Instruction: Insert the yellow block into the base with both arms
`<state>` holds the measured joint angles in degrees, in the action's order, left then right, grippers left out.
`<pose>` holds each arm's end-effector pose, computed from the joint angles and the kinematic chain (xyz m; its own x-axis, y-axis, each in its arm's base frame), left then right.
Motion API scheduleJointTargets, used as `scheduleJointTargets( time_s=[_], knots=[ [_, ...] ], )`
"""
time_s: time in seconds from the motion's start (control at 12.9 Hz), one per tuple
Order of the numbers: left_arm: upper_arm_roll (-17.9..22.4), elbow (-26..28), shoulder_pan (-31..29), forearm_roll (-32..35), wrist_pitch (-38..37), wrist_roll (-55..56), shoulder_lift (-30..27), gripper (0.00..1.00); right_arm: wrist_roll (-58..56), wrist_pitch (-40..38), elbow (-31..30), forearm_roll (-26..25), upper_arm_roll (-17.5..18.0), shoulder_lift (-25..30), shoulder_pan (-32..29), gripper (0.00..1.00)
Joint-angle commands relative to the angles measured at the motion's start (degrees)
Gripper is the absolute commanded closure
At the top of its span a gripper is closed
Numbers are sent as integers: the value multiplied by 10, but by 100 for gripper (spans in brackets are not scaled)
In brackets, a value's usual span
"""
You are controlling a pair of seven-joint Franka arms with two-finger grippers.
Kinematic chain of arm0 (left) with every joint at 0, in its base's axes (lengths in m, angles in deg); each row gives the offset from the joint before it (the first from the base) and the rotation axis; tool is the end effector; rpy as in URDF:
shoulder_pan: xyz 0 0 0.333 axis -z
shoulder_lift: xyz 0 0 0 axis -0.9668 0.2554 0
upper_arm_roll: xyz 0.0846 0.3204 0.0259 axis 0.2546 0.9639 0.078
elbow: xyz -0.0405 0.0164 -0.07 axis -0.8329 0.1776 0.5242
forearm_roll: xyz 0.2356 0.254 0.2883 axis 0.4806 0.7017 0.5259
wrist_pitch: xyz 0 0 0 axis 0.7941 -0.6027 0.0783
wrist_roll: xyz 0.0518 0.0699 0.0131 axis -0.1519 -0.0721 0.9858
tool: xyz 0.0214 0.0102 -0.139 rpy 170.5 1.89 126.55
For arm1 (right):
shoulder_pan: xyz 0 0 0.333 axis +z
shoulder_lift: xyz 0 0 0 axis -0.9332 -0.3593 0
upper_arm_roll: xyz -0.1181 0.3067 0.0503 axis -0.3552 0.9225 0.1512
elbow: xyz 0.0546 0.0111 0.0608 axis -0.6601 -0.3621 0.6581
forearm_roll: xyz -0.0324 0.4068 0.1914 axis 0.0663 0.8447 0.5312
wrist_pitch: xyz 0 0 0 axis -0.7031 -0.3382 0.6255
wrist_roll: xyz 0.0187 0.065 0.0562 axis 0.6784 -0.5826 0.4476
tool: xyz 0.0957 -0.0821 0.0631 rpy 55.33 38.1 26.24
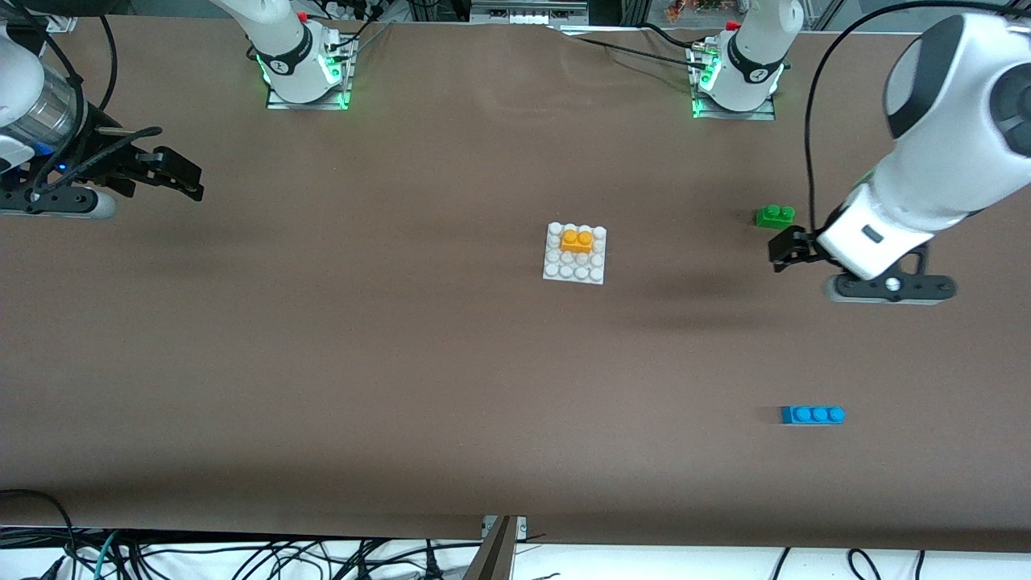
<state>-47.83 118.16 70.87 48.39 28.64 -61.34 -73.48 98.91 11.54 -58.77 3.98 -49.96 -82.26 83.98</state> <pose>0.6728 -0.1128 0.5273 0.9998 0.0038 -0.0188 0.0032 -0.9994 -0.0344 0.6093 0.0749 0.5772 0.9968 -0.0499 -0.0623 -0.0498 -0.9988 0.0025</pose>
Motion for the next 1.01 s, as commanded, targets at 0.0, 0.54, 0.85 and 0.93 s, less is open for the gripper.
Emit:
scheduleJointTargets(
  time_s=[0.0,0.54,0.85,0.93],
  knots=[
    [108,53,61,-36,-6,-88,-59,0,-9,-1,6,1,2,-1,-4,0],
    [153,162,86,-54,37,-108,-127,0,-9,-1,6,1,2,0,-4,0],
    [156,151,83,-53,34,-114,-124,0,-9,-1,6,1,2,-1,-4,0],
    [157,148,81,-54,34,-107,-124,5,-9,-1,6,1,2,-1,-4,0]
  ],
)
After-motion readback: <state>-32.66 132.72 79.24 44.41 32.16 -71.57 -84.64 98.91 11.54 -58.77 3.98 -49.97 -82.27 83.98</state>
